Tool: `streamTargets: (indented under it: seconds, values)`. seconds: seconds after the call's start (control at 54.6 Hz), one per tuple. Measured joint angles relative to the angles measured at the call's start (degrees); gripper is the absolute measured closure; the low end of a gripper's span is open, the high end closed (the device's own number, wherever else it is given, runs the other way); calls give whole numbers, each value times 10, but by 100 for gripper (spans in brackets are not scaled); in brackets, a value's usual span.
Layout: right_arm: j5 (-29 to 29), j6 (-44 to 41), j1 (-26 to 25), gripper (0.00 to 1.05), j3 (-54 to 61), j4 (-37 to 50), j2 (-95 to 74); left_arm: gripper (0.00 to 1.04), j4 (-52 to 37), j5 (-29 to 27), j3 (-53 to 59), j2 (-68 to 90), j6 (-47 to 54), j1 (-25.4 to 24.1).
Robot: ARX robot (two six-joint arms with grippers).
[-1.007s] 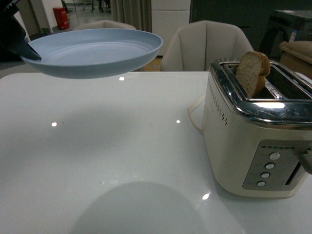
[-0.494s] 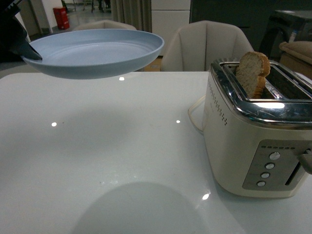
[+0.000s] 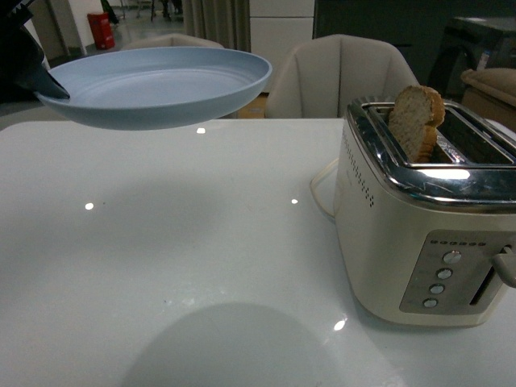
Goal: Left arm holds plate, right arm toasts bread
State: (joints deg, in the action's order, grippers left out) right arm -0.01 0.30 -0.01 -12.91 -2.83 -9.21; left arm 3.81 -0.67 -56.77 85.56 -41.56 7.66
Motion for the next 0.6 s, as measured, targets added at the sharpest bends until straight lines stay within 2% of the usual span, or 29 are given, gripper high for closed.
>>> streamTargets:
  seconds: [0.604]
  values:
    - [0,-1,0,103,83,21,53,102,0,0,0,0,0,0]
